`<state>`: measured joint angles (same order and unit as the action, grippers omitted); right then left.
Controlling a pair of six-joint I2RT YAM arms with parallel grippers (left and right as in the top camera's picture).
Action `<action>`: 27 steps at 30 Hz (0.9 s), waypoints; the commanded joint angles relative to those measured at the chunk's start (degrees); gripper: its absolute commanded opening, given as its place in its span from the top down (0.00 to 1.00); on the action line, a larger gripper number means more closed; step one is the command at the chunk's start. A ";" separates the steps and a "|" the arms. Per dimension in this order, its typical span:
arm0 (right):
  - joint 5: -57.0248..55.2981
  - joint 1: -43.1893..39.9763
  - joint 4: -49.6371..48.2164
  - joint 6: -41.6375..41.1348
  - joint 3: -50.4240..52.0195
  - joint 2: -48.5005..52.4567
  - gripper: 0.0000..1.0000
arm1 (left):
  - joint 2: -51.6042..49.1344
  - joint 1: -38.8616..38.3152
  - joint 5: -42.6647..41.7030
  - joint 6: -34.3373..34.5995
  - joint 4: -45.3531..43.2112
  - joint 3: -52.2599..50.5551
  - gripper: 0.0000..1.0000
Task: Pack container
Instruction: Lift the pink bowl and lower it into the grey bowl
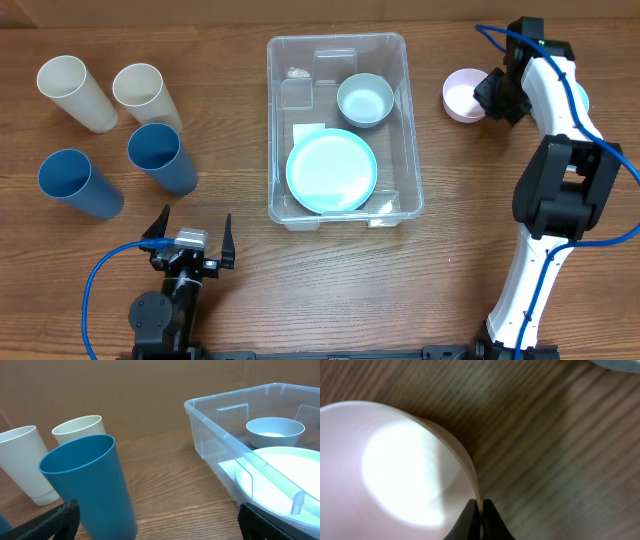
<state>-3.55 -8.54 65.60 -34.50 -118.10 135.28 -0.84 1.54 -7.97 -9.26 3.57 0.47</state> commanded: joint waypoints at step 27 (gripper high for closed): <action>-11.02 27.56 5.27 16.74 -18.03 -14.58 0.96 | 0.57 0.26 -0.46 -1.05 0.04 -0.20 0.00</action>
<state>-9.89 17.67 71.16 -18.20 -136.29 117.99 -0.84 1.54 -7.97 -9.26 3.57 0.47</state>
